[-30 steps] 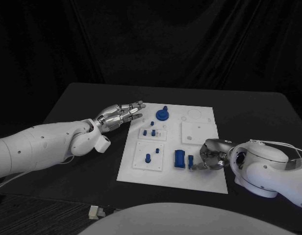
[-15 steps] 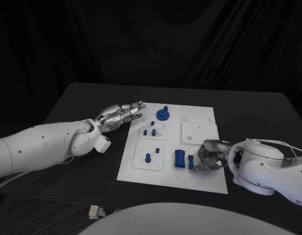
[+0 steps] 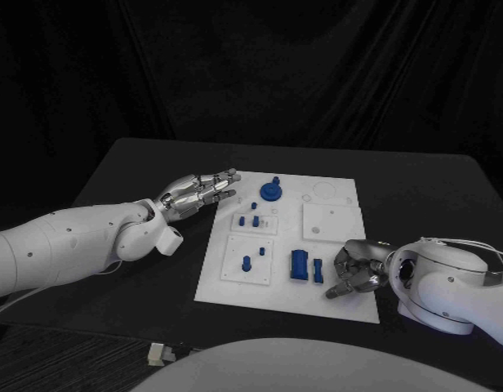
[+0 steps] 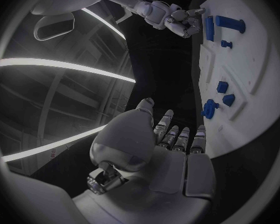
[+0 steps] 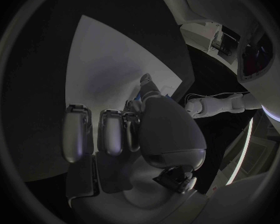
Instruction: Assemble the parts on the task board
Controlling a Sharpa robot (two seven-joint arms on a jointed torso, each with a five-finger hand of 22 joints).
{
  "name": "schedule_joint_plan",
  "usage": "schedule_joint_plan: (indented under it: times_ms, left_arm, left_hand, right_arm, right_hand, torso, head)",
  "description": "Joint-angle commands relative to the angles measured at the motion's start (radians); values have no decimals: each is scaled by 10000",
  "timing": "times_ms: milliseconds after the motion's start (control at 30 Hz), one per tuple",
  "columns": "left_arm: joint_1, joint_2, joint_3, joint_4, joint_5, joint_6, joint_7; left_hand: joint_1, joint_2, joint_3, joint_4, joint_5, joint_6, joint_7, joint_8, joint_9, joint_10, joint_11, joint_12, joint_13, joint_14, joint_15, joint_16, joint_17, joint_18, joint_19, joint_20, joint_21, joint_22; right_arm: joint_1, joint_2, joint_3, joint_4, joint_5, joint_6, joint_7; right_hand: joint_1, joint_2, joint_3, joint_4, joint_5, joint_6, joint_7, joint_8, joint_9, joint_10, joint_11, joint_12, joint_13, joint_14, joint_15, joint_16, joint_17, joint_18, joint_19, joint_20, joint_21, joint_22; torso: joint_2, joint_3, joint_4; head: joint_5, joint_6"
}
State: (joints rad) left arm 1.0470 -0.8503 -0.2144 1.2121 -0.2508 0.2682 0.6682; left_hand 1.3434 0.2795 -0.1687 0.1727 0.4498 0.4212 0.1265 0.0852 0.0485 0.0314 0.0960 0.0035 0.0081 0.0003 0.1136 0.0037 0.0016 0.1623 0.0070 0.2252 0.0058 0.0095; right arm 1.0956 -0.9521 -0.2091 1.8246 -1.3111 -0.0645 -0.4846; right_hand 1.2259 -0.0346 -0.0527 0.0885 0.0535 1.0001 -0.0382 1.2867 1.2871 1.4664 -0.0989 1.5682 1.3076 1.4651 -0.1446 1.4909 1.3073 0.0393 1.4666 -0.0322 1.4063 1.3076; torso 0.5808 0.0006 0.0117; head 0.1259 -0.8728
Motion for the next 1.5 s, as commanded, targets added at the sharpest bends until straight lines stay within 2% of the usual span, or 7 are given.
schedule_joint_plan:
  times_ms: [33, 400, 567, 633, 833, 1000, 1500]
  left_arm:
    - [-11, -25, 10, 84, 62, -480, 798]
    - [-11, -100, 10, 333, 61, -1532, 1897]
    - [-11, -91, 10, 362, 61, -1679, 2051]
    - [-11, -87, 10, 368, 61, -1708, 2088]
    - [-11, -78, 10, 368, 61, -1792, 2161]
    - [-2, -81, 48, 418, 56, -1737, 39]
    - [11, 246, 921, 1735, 1078, -5339, -595]
  left_hand:
    - [-38, -209, -237, 152, -311, 131, -22, 75, 8, 46, 15, 55, 12, -3, -125, -37, -16, 153, -19, -171, -15, -27]
    - [10, -611, -904, 1198, -1710, 393, -270, 83, 13, 89, -291, 55, 11, -3, -617, -37, -16, -55, -70, -893, -58, -95]
    - [-168, -632, -1069, 1197, -2200, 132, -369, -20, -19, 20, -385, 39, -4, -3, -688, -37, -16, -96, -70, -979, -58, -95]
    - [-164, -620, -1080, 1191, -2169, -41, -431, -84, -36, -3, -441, 35, -8, -3, -730, -37, -16, -75, -70, -988, -58, -95]
    - [-112, -574, -1109, 1190, -2018, -293, -715, -215, -59, -47, -753, 26, -17, -3, -983, -37, -16, 104, -70, -1017, -58, -95]
    - [-5145, -1423, -17, 123, -2958, -1772, -1265, -852, -485, -314, -960, -35, -81, -3, -1136, -37, -16, -486, -70, -1454, -58, -95]
    - [-8927, -2043, 795, -688, -3663, -2883, -1265, -852, -485, -314, -960, -35, -81, -3, -1136, -37, -16, -876, -70, -2252, -58, -95]
  right_arm:
    - [289, -229, 15, 181, 222, -708, 1077]
    - [1181, -737, 14, -59, 3112, -3797, 4856]
    - [1184, -689, 12, -465, 5601, -3667, 6788]
    - [1106, -684, 11, -610, 6561, -3358, 7742]
    - [916, -646, 11, -918, 7543, -2867, 9302]
    - [921, -583, 62, -909, 6318, -3165, 7572]
    - [190, 639, 1138, -1778, 9922, -5228, 8884]
  right_hand:
    - [-136, -145, -169, 167, -45, -409, 11, -264, -167, 1044, -11, 26, 2632, 666, -52, -58, 487, 52, 274, -35, -202, 2038]
    - [-1188, 504, -947, 1902, 84, -2196, 551, -4706, -3942, -1167, 484, -3371, -652, -830, 425, -3804, -5095, 993, -1951, 410, -5495, 122]
    - [-1792, 1189, -1778, 2046, 73, -3838, 2744, -7919, -6685, -7880, 3120, -11362, -6652, -6187, 3097, -10478, -10011, 630, -6784, 1940, -12160, -3686]
    - [-1378, 1335, -1822, 2029, 84, -4461, 2403, -8757, -7646, -8934, 3631, -12425, -7859, -7820, 3695, -11669, -10821, 337, -7780, 2590, -13368, -4755]
    - [-1282, 1443, -2092, 2021, 44, -5445, 1806, -9674, -9275, -11263, 2749, -13493, -9844, -11190, 3268, -13209, -12112, 460, -13680, 3105, -13825, -10801]
    - [-8504, 346, -292, 108, -535, -8454, 382, -11790, -11629, -13448, 989, -14932, -11935, -13342, 1446, -14909, -13073, -393, -14666, 1226, -14063, -12090]
    - [-12259, 346, 527, -885, -535, -10001, 382, -12867, -12871, -14664, 989, -15682, -13076, -14651, 1446, -14909, -13073, -393, -14666, 322, -14063, -13076]
  torso:
    - [-30, -12, -7]
    - [-19, 30, -11]
    - [-1, 30, 22]
    - [-15, 29, 7]
    - [-8, 27, 5]
    - [-25, 26, 8]
    - [-254, 5, -76]
  head:
    - [-26, 2]
    - [-86, 2]
    - [-96, 2]
    - [-45, 2]
    - [-14, 2]
    - [-70, 98]
    - [-868, 1864]
